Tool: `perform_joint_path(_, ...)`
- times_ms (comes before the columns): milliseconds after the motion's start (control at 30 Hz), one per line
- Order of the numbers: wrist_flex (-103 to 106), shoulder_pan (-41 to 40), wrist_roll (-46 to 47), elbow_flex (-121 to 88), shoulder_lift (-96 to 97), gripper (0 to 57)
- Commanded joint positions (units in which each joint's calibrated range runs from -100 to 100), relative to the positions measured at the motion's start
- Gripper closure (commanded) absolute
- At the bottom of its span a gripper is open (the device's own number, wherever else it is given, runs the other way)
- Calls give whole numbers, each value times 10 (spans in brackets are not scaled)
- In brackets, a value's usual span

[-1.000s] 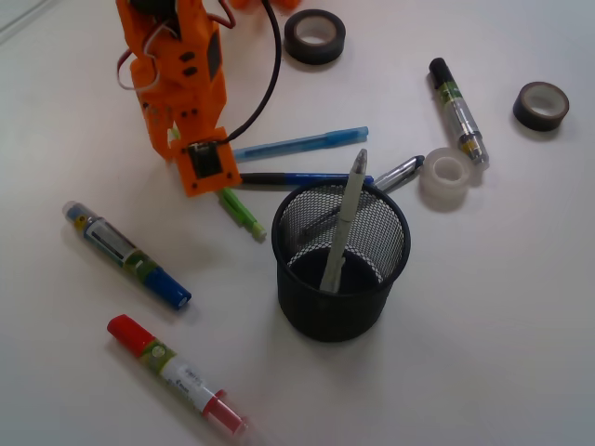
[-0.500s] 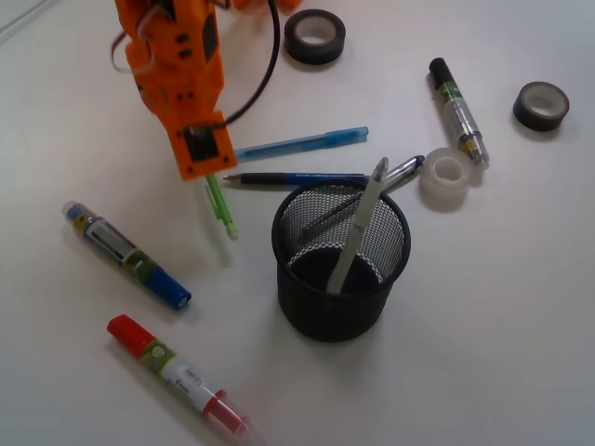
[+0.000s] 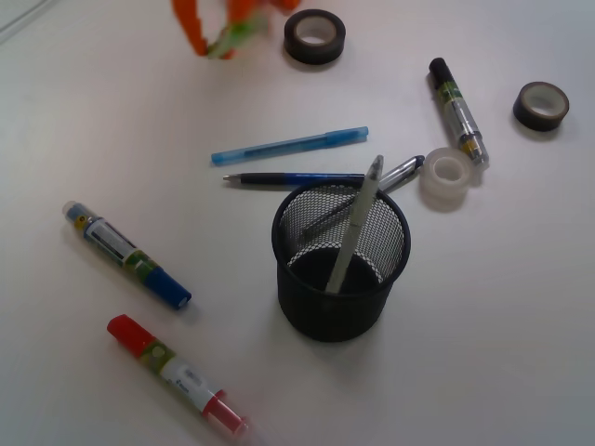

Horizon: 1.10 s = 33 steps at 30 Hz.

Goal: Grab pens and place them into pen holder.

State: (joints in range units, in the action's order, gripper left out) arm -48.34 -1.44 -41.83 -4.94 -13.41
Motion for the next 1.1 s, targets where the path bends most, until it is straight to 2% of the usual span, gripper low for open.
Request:
perform_joint_path(0,214,-61,-44,-55,-14,572)
perform_joint_path(167,480,-101,-74,-173,39,572)
perform_joint_path(367,713,-109,-86,-239,153,572)
perform_joint_path(700,896,-94,-85,-237,324,572)
perform_joint_path(900,923,-91,-86,-237,365,569)
perform_joint_path(933,923,-91,-86,-237,365,561)
perform_joint_path(1067,923,-91,-83,-237,366,447)
